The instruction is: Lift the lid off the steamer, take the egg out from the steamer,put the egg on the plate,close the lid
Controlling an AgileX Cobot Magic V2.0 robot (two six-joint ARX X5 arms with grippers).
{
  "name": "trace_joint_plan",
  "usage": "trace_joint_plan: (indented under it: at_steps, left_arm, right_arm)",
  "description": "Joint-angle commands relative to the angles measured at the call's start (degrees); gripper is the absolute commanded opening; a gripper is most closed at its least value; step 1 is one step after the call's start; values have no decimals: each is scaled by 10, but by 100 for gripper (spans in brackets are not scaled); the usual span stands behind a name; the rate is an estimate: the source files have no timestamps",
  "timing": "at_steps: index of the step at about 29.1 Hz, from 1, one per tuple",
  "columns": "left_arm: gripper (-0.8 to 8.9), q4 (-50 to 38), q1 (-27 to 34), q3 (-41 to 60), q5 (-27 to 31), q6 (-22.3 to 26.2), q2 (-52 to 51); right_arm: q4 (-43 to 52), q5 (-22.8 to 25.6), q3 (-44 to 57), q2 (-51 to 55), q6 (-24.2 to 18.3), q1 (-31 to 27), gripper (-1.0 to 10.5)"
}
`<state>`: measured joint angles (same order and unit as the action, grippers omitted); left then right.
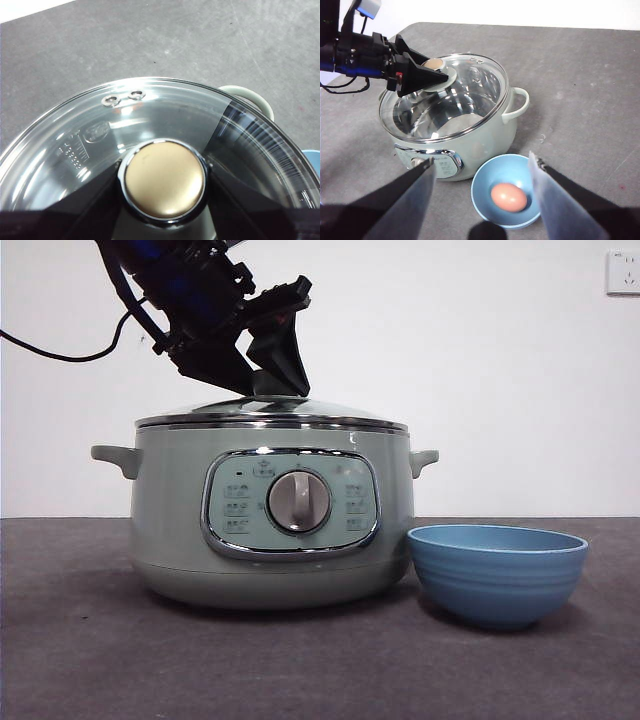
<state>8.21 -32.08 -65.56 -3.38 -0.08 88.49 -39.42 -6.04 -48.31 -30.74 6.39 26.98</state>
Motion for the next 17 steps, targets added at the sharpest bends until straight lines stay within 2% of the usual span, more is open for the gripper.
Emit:
trace_joint_plan:
  at_steps: [1,7,8,10,12,13,17]
  left_arm:
    - [-9,5,-2,6,2,2,-10]
    - [12,13,0,6,2,0,-10]
    - [52,12,0,6,2,0,-10]
    - [235,10,0,6,2,0,-10]
    - [458,8,0,6,2,1,-10]
    - [509,6,0,6,2,1,-10]
    - [512,-1,0,6,2,1,-14]
  right_arm:
    - [1,0,2,0,-5,1,321]
    - [-2,0,2,0,-5,1,321]
    - [-2,0,2,0,-5,1,321]
    - [-2,0,2,0,-5,1,321]
    - [-3,0,2,0,-5,1,321]
    - [-5,0,2,0,-5,1,320]
    - [-11,0,2,0,-5,1,321]
